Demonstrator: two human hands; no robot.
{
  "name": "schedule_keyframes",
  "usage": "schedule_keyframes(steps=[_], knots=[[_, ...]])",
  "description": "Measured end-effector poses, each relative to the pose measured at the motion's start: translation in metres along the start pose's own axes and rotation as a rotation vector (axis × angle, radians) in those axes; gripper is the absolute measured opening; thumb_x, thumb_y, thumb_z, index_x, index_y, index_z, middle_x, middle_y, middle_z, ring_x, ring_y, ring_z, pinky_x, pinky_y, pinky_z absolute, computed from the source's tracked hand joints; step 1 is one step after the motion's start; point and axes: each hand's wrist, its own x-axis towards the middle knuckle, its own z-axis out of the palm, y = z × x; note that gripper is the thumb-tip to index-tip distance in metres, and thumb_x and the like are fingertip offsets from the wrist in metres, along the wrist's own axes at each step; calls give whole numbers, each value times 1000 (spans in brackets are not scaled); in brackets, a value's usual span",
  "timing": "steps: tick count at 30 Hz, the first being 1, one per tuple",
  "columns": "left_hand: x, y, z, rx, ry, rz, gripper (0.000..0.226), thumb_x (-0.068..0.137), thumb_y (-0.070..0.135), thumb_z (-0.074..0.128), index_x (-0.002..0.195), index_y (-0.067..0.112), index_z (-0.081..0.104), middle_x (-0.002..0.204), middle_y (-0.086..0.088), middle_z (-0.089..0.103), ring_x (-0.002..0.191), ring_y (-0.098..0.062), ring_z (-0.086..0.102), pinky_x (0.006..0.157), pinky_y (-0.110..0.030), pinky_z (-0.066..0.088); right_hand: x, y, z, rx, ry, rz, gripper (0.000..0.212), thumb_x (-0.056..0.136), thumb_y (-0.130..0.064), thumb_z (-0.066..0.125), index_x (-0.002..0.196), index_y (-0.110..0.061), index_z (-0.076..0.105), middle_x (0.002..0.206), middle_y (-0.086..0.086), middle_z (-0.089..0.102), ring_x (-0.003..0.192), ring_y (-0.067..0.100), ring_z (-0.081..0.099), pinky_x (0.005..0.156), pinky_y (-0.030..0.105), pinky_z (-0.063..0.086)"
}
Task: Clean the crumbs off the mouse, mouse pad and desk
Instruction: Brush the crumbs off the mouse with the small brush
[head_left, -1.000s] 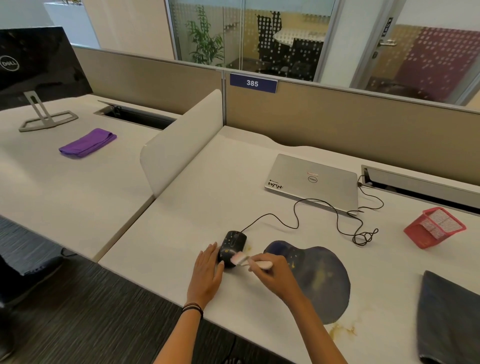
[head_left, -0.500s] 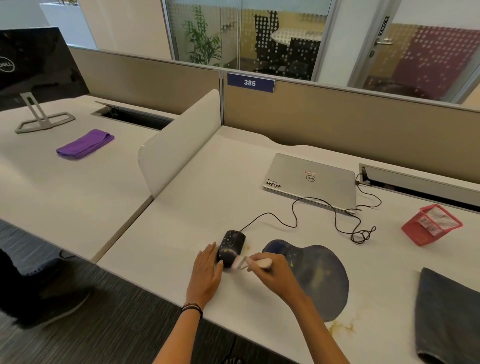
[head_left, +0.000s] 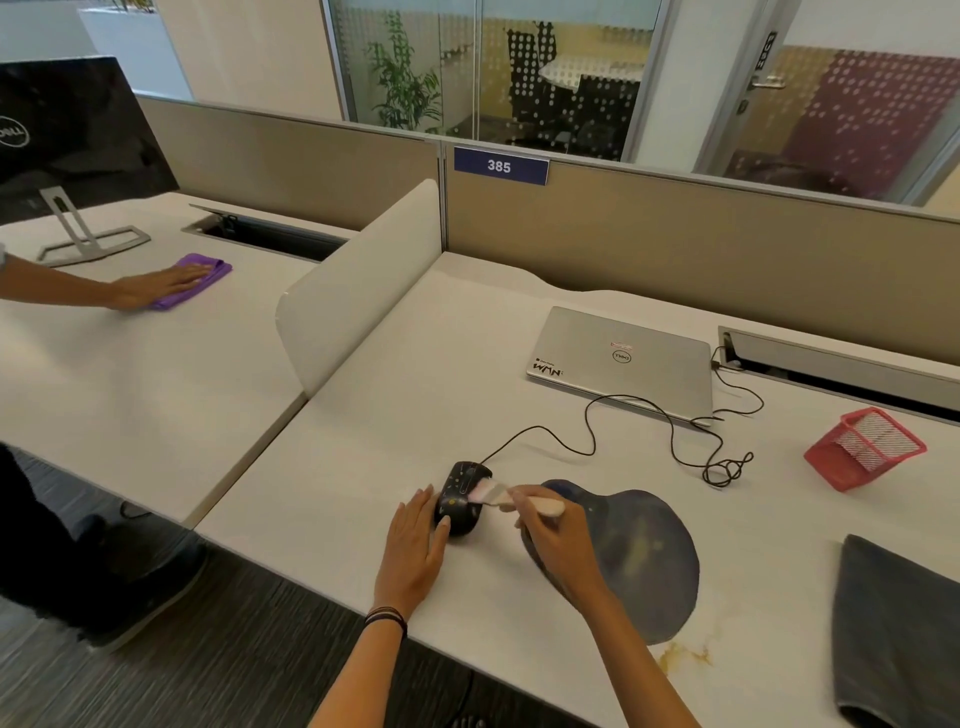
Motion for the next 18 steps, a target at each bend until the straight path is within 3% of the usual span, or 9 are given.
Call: schedule_keyframes(steps=[4,8,12,14,18], knots=[[0,1,0,16,1,4,57,98,38,43,148,16,27,156,0,25,146,-13,18,119,-26,2,6,1,0,-13,-38,91,21,92,-23,57,77,-28,71,71,-10,73,60,2,64,57,12,47],[-1,1,0,15,7,3,60,96,41,47,147,16,28,156,0,27,145,-15,20,119,-28,4,15,7,-4,29,72,184,34,91,-33,57,68,-11,71,57,7,70,53,13,65,59,21,51],[0,1,0,25,9,9,62,94,42,49,146,15,29,155,-2,28,145,-16,22,120,-31,7,24,0,-2,96,63,161,27,94,-31,52,78,-20,70,71,0,74,52,5,61,52,13,47],[0,1,0,33,8,11,64,93,43,50,146,15,29,155,-2,28,145,-16,22,120,-31,8,28,0,0,72,24,196,28,93,-35,52,78,-20,70,73,0,74,58,9,64,50,16,46],[0,1,0,42,7,26,64,93,43,50,147,15,29,156,-1,27,145,-16,21,119,-29,6,37,5,-2,33,49,286,39,93,-37,52,71,-10,69,58,5,71,51,15,65,48,17,47]])
